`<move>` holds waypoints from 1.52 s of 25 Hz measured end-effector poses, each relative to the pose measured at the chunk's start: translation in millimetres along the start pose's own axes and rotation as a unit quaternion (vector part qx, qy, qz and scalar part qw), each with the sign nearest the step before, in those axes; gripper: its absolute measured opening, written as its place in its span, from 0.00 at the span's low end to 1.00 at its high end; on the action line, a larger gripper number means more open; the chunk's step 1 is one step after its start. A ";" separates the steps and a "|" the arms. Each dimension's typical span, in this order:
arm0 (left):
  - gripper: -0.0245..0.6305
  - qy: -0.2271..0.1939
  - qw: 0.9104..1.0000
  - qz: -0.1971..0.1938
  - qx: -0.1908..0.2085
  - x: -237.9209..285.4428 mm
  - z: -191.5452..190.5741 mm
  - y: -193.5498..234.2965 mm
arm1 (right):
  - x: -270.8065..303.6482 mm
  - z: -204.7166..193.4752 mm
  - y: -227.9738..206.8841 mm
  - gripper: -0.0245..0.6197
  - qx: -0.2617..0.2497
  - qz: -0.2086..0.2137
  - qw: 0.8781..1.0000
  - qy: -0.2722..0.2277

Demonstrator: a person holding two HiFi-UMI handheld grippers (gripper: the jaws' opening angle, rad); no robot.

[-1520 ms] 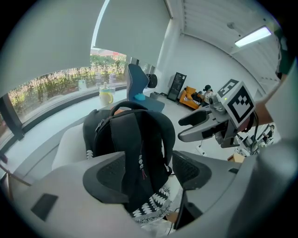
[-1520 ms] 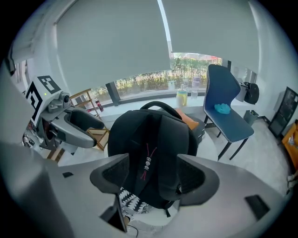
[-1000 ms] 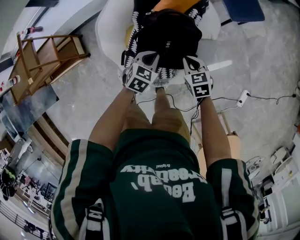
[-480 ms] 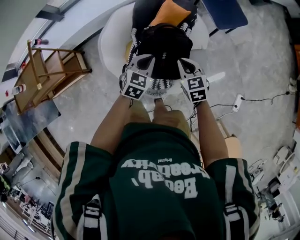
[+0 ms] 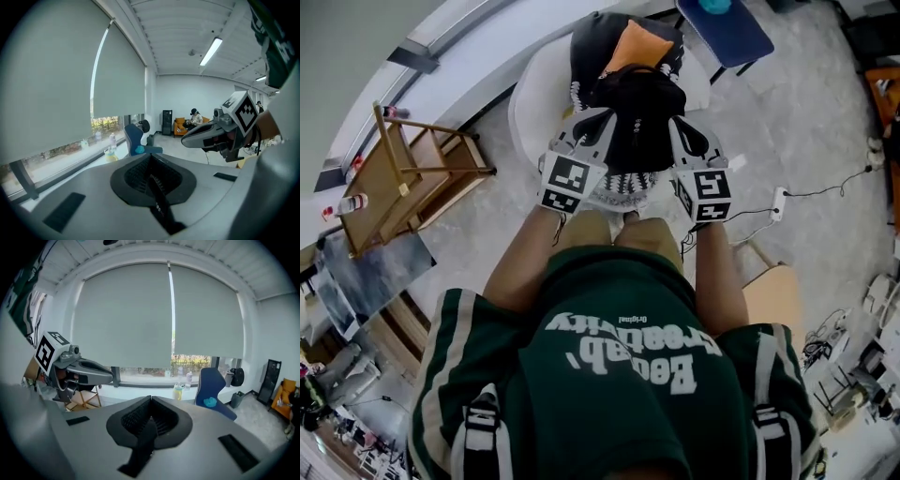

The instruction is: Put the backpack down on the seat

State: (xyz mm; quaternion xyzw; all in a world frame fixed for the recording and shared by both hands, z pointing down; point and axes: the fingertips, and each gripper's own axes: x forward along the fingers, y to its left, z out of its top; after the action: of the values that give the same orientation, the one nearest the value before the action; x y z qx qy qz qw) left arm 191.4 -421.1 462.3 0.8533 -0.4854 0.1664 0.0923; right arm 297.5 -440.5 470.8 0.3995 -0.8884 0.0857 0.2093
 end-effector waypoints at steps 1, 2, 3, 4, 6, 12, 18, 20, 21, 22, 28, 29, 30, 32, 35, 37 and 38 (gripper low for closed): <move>0.06 -0.012 1.000 -0.001 0.004 -11.2 9.5 2.9 | -5.3 11.4 5.1 0.09 -0.007 -0.008 1.000 -0.010; 0.06 -0.024 1.000 -0.002 0.009 -22.8 19.0 6.1 | -10.7 22.3 10.7 0.09 -0.012 -0.016 1.000 -0.020; 0.06 -0.036 0.999 -0.001 0.014 -34.7 28.3 9.4 | -16.3 32.9 17.0 0.09 -0.014 -0.022 0.999 -0.030; 0.06 -0.046 0.999 0.000 0.020 -46.7 37.2 12.4 | -22.0 43.1 24.2 0.09 -0.014 -0.027 0.999 -0.041; 0.06 -0.064 0.997 0.001 0.033 -69.3 53.4 17.1 | -33.7 61.5 40.5 0.09 -0.010 -0.034 0.997 -0.061; 0.06 -0.107 0.992 0.001 0.065 -121.6 91.3 26.1 | -64.6 104.5 87.4 0.09 -0.026 -0.054 0.993 -0.104; 0.06 -0.124 0.988 0.016 0.090 -155.5 109.0 25.5 | -86.8 128.0 113.0 0.09 -0.043 -0.059 0.990 -0.125; 0.06 -0.125 0.988 0.022 0.091 -160.2 112.4 23.2 | -92.5 133.4 115.5 0.09 -0.051 -0.057 0.989 -0.126; 0.06 -0.126 0.988 0.024 0.089 -162.7 113.9 21.8 | -95.6 135.9 116.6 0.09 -0.052 -0.056 0.989 -0.127; 0.06 -0.128 0.988 0.024 0.085 -165.6 115.3 20.4 | -98.5 138.2 117.6 0.09 -0.054 -0.055 0.989 -0.128; 0.06 -0.136 0.987 0.021 0.087 -176.0 122.7 15.6 | -107.6 148.9 120.7 0.09 -0.042 -0.046 0.986 -0.157; 0.07 -0.137 0.986 0.020 0.087 -176.4 123.6 14.9 | -107.5 148.0 120.7 0.09 -0.039 -0.047 0.986 -0.157; 0.06 -0.139 0.986 0.018 0.088 -177.0 124.1 13.9 | -107.5 146.6 121.1 0.09 -0.039 -0.049 0.986 -0.156; 0.07 -0.141 0.986 0.016 0.088 -178.2 124.8 11.7 | -108.6 145.1 122.6 0.09 -0.041 -0.052 0.986 -0.154; 0.06 -0.141 0.986 0.016 0.089 -179.5 125.6 9.9 | -110.8 145.3 124.2 0.09 -0.040 -0.053 0.985 -0.156; 0.07 -0.141 0.986 0.014 0.089 -180.8 125.4 8.3 | -111.6 144.8 125.0 0.09 -0.035 -0.053 0.985 -0.158; 0.07 -0.141 0.986 0.012 0.089 -181.5 125.0 7.7 | -111.8 144.6 125.6 0.09 -0.034 -0.053 0.985 -0.158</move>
State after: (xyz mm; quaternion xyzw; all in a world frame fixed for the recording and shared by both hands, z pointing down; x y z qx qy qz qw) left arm 123.1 -320.1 278.5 0.8671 -0.4871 0.0884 -0.0553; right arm 226.3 -327.6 293.7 0.4473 -0.8902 -0.0202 0.0837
